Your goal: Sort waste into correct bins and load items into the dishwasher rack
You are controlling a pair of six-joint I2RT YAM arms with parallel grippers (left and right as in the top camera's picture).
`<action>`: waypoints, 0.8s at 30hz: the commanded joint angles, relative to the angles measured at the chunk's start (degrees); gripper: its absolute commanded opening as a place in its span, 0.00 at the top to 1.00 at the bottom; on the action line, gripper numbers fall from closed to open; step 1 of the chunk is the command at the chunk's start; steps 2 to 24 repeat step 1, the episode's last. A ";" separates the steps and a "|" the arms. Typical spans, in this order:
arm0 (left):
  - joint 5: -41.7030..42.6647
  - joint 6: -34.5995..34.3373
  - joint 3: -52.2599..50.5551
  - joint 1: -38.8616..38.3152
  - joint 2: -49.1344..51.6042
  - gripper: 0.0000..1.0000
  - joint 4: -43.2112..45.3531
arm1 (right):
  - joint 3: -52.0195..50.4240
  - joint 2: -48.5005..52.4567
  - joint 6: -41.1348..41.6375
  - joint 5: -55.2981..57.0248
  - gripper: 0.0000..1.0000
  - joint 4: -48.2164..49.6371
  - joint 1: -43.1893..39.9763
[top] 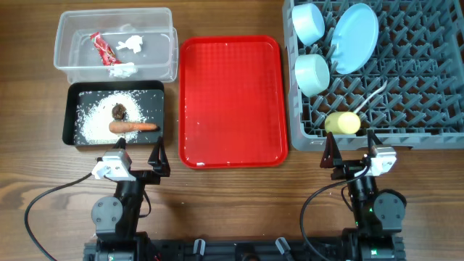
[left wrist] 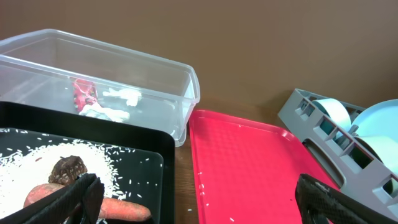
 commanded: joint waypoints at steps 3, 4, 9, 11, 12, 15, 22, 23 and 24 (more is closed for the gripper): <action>-0.35 1.16 -0.28 0.42 -0.68 0.00 -0.37 | -0.07 -0.35 0.76 0.57 0.00 0.17 0.35; -0.35 1.16 -0.28 0.42 -0.68 0.00 -0.37 | -0.07 -0.35 0.76 0.57 0.00 0.17 0.35; -0.35 1.16 -0.28 0.42 -0.68 0.00 -0.37 | -0.07 -0.35 0.76 0.57 0.00 0.17 0.35; -0.35 1.16 -0.28 0.42 -0.68 0.00 -0.37 | -0.07 -0.35 0.76 0.57 0.00 0.17 0.35; -0.35 1.16 -0.28 0.42 -0.68 0.00 -0.37 | -0.07 -0.35 0.76 0.57 0.00 0.17 0.35; -0.35 1.16 -0.28 0.42 -0.68 0.00 -0.37 | -0.07 -0.35 0.76 0.57 0.00 0.17 0.35; -0.35 1.16 -0.28 0.42 -0.68 0.00 -0.37 | -0.07 -0.35 0.76 0.57 0.00 0.17 0.35; -0.35 1.16 -0.28 0.42 -0.68 0.00 -0.37 | -0.07 -0.35 0.76 0.57 0.00 0.17 0.35; -0.35 1.16 -0.28 0.42 -0.68 0.00 -0.37 | -0.07 -0.35 0.76 0.57 0.00 0.17 0.35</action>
